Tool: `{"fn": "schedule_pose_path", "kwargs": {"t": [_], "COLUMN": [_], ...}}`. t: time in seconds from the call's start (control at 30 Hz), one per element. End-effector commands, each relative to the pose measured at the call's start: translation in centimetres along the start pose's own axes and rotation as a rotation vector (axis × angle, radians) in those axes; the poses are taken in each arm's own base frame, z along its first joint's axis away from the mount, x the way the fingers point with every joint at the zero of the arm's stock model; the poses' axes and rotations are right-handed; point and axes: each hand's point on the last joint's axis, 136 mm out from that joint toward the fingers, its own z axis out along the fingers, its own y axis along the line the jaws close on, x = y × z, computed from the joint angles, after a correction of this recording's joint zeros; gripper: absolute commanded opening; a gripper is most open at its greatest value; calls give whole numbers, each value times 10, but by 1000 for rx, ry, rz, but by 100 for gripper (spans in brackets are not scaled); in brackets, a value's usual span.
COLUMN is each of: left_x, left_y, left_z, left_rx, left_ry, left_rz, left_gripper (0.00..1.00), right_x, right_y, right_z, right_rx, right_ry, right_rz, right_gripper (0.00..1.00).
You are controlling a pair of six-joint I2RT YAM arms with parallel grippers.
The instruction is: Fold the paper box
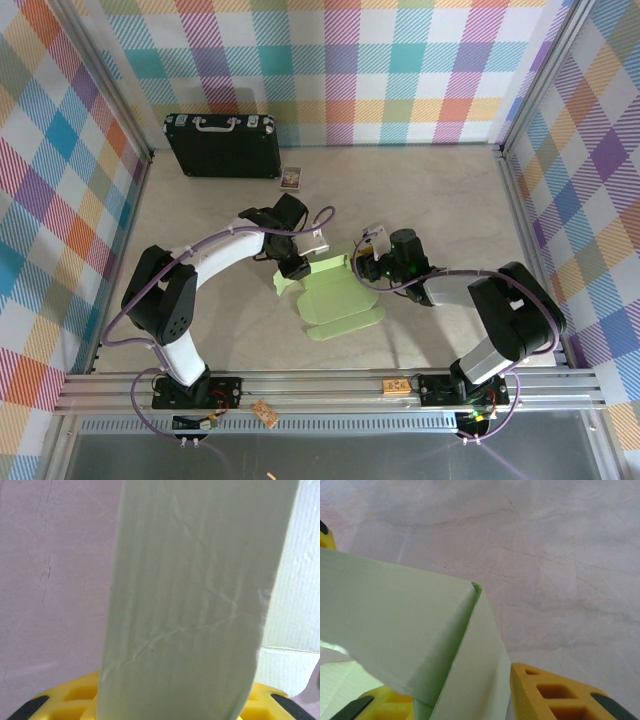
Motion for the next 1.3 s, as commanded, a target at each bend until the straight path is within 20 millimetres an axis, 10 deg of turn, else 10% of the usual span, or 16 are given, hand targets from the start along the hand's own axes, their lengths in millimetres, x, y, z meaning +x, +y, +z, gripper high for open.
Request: {"fn": "schedule_pose_path", "kwargs": {"t": [0.0,0.97,1.27], "left_x": [4,-4,-5], "left_y": [-10,-23,-23], "left_z": [-1,-12,-10], "left_rx": [49,96,97], "left_ry": [28,5,0], "left_rz": [12,-44,-41], "left_gripper": [35,37,37], "right_x": [-14,-23,-9], "right_y": [-12,-29,-23], "right_z": [-3,7,20], "right_rx": [78,269,213], "right_ry": [-67,-165,-109], "right_rz": [-32,-117,-124], "right_gripper": [35,10,18]}}
